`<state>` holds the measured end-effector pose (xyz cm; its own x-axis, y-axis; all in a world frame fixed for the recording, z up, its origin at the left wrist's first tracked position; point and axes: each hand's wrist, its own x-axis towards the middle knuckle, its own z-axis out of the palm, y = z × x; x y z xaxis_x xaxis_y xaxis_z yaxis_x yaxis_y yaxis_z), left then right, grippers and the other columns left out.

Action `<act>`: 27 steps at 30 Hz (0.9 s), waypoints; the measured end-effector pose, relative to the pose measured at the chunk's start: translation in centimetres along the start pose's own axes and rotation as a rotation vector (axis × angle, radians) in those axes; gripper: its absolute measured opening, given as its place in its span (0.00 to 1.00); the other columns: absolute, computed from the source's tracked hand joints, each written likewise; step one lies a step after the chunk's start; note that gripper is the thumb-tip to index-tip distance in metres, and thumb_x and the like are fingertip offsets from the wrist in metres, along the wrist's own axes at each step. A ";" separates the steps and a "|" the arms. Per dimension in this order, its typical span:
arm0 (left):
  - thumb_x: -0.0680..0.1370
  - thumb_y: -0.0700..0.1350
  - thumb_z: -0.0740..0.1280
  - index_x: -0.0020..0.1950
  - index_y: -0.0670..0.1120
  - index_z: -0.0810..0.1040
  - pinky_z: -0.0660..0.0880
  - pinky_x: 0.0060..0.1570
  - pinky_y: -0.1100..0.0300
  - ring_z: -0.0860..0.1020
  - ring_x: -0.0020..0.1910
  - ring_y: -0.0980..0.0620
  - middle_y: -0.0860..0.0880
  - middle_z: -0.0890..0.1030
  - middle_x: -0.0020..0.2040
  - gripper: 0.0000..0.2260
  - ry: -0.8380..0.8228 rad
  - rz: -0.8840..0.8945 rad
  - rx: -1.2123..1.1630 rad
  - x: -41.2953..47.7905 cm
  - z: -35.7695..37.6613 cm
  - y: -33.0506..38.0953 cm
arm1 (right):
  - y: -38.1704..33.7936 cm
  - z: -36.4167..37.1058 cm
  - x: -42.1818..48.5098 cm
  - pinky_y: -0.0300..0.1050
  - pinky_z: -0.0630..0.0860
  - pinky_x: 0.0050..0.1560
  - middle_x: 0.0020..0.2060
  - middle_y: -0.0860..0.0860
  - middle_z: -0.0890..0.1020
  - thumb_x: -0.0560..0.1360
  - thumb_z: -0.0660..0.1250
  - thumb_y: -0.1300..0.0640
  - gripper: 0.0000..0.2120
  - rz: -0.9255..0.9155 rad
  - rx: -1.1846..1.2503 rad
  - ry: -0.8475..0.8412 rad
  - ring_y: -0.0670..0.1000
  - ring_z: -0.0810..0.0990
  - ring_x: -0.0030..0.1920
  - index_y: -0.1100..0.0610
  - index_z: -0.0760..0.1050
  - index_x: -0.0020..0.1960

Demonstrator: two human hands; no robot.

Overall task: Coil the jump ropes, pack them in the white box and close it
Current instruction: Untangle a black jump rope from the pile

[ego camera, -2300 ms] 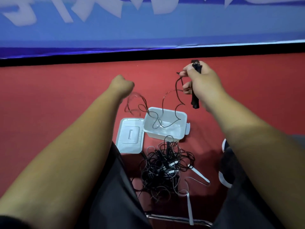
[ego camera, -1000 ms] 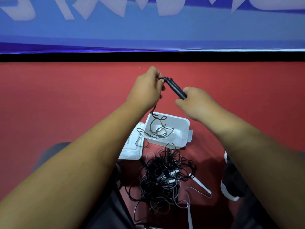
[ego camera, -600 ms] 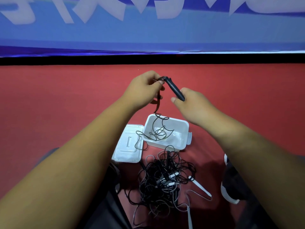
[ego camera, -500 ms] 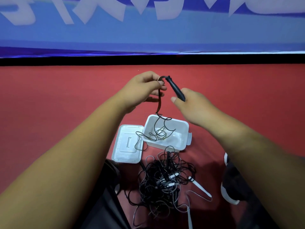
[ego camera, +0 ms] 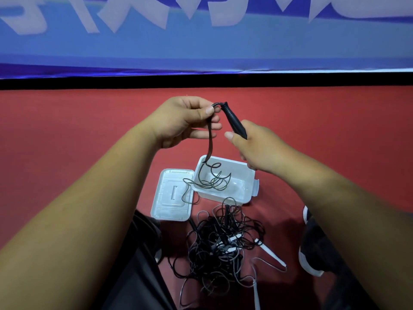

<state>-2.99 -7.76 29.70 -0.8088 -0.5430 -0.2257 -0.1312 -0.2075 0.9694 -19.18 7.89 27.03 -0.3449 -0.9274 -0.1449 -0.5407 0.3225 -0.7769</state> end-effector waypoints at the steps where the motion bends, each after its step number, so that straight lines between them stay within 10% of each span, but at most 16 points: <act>1: 0.81 0.39 0.69 0.58 0.40 0.80 0.83 0.55 0.46 0.85 0.54 0.44 0.44 0.83 0.47 0.07 -0.005 0.004 -0.030 -0.1 0.1 0.1 | -0.1 0.0 -0.1 0.50 0.73 0.30 0.39 0.57 0.78 0.85 0.63 0.41 0.18 -0.002 0.014 -0.006 0.54 0.73 0.29 0.57 0.71 0.55; 17: 0.81 0.43 0.72 0.48 0.45 0.84 0.79 0.48 0.55 0.81 0.43 0.48 0.46 0.84 0.44 0.03 0.185 0.150 -0.013 0.3 2.4 0.0 | -0.9 0.9 0.3 0.56 0.81 0.42 0.37 0.50 0.81 0.74 0.78 0.46 0.21 -0.136 0.298 0.177 0.46 0.77 0.33 0.41 0.72 0.62; 27: 0.78 0.37 0.73 0.55 0.37 0.83 0.80 0.50 0.56 0.84 0.47 0.44 0.40 0.85 0.48 0.07 0.132 0.148 0.009 0.2 3.0 -0.1 | 0.0 2.7 1.2 0.45 0.71 0.37 0.43 0.49 0.80 0.76 0.76 0.48 0.17 -0.084 0.118 0.183 0.49 0.78 0.40 0.49 0.72 0.56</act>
<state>-4.84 -5.40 29.88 -0.7375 -0.6692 -0.0905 -0.0218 -0.1104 0.9937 -17.52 6.28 25.19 -0.4420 -0.8965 0.0285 -0.4838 0.2115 -0.8493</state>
